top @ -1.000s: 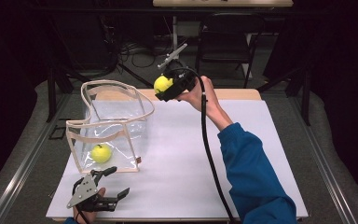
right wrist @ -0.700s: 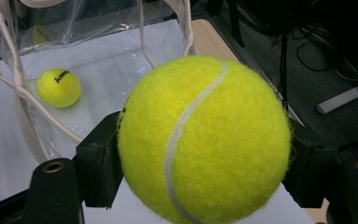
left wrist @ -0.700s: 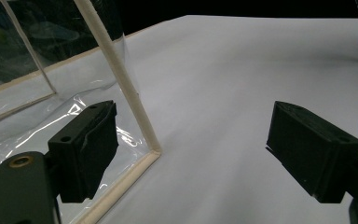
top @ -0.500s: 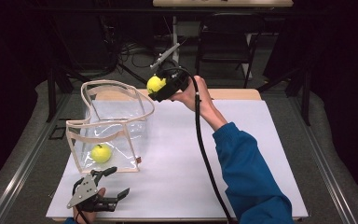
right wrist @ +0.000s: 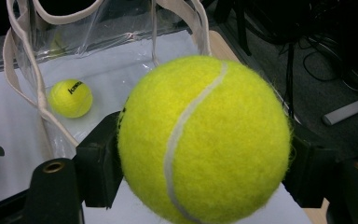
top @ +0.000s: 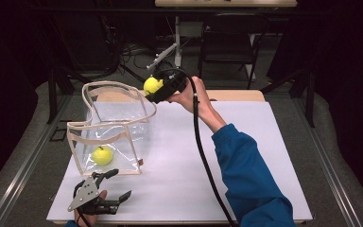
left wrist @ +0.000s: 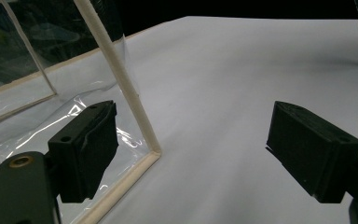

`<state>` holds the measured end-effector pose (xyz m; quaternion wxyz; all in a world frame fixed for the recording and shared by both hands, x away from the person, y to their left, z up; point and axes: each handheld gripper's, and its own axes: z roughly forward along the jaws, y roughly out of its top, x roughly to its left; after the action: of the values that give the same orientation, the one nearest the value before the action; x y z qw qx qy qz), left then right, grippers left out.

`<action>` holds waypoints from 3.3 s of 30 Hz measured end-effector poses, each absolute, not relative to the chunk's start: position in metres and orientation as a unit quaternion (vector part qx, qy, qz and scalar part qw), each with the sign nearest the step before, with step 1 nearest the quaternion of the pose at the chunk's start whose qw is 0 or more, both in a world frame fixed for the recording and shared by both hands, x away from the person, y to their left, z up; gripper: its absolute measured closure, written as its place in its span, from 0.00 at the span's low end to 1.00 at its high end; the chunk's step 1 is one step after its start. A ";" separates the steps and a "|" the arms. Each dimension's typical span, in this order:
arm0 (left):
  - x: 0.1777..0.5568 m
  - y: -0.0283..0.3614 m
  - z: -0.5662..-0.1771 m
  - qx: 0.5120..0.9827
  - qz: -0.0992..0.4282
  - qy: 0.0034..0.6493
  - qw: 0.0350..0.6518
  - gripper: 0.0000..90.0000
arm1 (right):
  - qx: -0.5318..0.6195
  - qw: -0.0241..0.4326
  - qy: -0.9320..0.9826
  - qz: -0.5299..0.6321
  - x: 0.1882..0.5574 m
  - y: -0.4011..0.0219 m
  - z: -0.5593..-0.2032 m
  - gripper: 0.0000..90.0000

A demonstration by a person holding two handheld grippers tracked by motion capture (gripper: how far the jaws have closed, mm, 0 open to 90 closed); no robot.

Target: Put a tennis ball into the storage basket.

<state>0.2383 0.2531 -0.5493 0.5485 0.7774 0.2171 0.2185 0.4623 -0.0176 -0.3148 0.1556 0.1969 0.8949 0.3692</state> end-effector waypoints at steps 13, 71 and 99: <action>0.238 0.254 -0.549 0.776 0.219 0.219 0.550 0.18 | 0.185 0.153 0.898 0.368 0.460 -0.004 -0.315 0.29; 0.238 0.254 -0.549 0.775 0.218 0.218 0.552 0.18 | 0.166 0.141 0.904 0.368 0.455 0.032 -0.327 0.29; 0.239 0.254 -0.549 0.775 0.217 0.216 0.553 0.18 | 0.158 0.127 0.913 0.355 0.453 0.055 -0.340 0.29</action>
<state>0.2386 0.2540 -0.5490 0.5530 0.7750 0.2159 0.2167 0.4534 0.0554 -0.3396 0.1266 0.1581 0.9126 0.3552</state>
